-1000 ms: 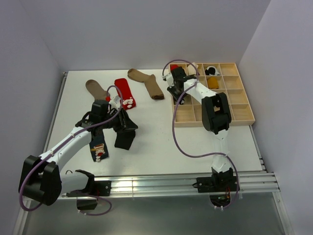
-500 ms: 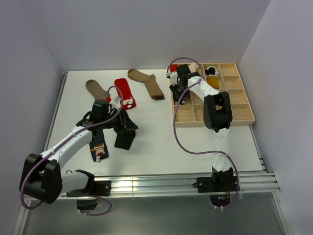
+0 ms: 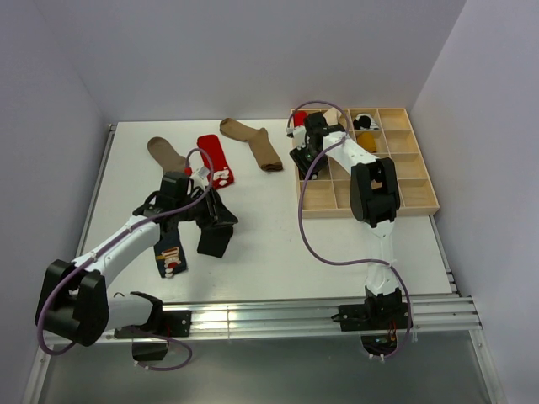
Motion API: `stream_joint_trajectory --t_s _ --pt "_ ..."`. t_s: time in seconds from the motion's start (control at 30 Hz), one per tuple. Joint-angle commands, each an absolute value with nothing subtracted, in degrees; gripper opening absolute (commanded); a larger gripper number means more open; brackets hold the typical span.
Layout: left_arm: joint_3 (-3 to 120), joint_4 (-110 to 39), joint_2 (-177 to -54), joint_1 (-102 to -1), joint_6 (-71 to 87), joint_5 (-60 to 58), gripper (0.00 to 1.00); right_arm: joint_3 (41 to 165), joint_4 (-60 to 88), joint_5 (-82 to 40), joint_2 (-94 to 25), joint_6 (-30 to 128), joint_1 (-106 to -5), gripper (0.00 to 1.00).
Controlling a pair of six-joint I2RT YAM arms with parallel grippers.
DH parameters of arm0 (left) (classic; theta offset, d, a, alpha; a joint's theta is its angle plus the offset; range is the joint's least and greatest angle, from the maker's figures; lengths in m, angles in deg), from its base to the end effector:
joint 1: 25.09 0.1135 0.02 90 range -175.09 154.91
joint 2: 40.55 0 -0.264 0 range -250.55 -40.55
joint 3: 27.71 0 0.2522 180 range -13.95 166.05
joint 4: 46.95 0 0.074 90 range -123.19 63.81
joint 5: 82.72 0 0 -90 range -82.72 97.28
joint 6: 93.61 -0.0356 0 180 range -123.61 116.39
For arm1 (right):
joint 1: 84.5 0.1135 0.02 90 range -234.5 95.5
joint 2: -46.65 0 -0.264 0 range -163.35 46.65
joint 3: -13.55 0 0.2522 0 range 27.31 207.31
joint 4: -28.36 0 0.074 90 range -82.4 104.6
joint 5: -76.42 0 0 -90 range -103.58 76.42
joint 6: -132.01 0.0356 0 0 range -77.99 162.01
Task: Roll the socks
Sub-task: Place the sock in the storage box, then adjust the sock at the center of the board.
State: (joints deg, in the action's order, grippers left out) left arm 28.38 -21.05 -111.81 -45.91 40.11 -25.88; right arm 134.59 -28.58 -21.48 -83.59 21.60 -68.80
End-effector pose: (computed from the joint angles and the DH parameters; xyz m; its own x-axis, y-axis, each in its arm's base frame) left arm 0.2332 -0.1095 0.2293 -0.9159 -0.2707 -0.2965 0.0692 0.6210 -0.7808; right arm 0.4643 0.1356 0.1748 -0.7130 -0.5592 -0.4229 -0.6084 0.7933 -0.0233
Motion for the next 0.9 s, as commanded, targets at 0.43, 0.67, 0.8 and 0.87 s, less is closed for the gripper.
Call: stream_joint_trajectory --t_s 0.43,0.67,0.8,0.87 --pt "28.2 -22.7 -115.1 -45.7 38.5 -25.1 0.34 136.0 -33.0 -21.1 -75.3 21.9 -69.0 0.56" --pt "30.3 -20.8 -115.7 -45.7 37.6 -19.6 0.34 135.6 -34.0 -20.6 -73.2 21.5 -69.0 0.56" --pt "31.4 -18.4 -116.5 -45.6 37.3 -12.9 0.34 134.2 -33.7 -21.4 -70.7 21.4 -69.0 0.56" --pt "31.8 -17.5 -116.9 -45.5 37.3 -7.8 0.33 133.7 -33.7 -21.7 -69.3 21.3 -69.0 0.56"
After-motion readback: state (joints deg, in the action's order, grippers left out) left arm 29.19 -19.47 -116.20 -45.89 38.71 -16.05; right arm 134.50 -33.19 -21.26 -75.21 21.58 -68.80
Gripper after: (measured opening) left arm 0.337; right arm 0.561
